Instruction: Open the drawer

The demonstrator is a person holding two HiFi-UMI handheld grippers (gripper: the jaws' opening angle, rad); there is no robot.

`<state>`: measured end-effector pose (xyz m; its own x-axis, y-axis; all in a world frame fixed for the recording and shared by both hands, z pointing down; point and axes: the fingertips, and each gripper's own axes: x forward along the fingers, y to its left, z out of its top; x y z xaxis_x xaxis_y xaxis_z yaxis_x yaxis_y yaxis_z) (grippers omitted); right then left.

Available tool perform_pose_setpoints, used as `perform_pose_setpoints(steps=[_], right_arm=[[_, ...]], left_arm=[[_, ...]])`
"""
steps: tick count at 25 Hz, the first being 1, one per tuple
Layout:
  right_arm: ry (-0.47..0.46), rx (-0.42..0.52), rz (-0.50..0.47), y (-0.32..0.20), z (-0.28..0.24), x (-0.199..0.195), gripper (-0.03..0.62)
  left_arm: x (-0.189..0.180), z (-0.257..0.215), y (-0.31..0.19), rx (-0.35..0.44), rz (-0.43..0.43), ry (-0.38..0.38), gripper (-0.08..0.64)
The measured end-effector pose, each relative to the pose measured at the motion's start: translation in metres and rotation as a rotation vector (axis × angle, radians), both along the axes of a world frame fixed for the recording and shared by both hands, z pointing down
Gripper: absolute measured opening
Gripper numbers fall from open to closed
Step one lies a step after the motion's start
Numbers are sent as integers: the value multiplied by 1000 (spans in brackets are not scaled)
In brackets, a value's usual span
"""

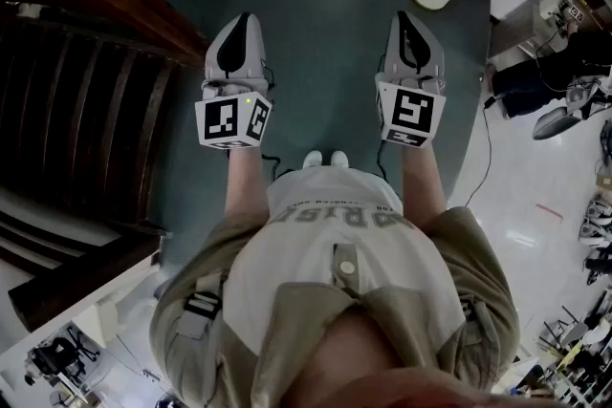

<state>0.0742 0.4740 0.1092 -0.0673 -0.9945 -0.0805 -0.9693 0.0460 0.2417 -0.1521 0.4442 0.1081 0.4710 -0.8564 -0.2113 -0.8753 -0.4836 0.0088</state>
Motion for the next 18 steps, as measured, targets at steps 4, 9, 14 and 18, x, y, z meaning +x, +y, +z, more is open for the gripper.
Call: perform_pose_setpoints(steps=[4, 9, 14, 18], right_arm=[[3, -2, 2, -4, 1, 2, 0], [0, -4, 0, -6, 1, 1, 0], [0, -8, 3, -9, 2, 3, 0], [-17, -18, 12, -11, 7, 5, 0]], left_arm=[[4, 0, -4, -1, 5, -8, 5], [6, 0, -6, -4, 10, -7, 5], [7, 1, -10, -20, 9, 13, 5], [7, 8, -13, -43, 15, 37, 5]])
